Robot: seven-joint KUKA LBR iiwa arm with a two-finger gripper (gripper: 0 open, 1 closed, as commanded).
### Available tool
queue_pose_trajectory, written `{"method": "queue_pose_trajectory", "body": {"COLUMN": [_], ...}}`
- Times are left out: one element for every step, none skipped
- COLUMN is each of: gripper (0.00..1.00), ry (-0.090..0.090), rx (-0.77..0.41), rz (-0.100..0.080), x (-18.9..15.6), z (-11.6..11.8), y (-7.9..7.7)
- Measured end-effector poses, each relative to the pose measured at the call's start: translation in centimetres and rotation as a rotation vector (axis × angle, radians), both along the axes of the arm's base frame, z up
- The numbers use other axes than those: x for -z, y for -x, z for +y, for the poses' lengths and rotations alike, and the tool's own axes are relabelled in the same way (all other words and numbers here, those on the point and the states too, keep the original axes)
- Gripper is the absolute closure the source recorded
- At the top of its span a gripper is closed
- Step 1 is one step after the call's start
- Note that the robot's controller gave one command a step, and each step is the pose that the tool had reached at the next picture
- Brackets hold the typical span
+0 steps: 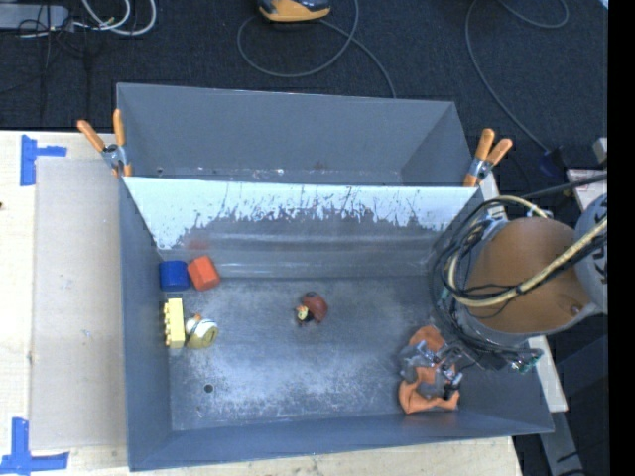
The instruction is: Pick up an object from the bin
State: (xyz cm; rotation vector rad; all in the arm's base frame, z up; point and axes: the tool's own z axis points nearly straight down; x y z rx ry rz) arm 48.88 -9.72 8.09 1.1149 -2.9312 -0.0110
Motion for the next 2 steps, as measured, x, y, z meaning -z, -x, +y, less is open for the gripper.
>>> {"method": "queue_pose_trajectory", "body": {"gripper": [1.00,1.00], "ry": [0.000,-0.001], "rx": [0.000,0.001], "rz": [-0.002,0.002], "x": [-0.77,-1.37], "z": [0.02,0.09], "y": [-0.05,0.01]}}
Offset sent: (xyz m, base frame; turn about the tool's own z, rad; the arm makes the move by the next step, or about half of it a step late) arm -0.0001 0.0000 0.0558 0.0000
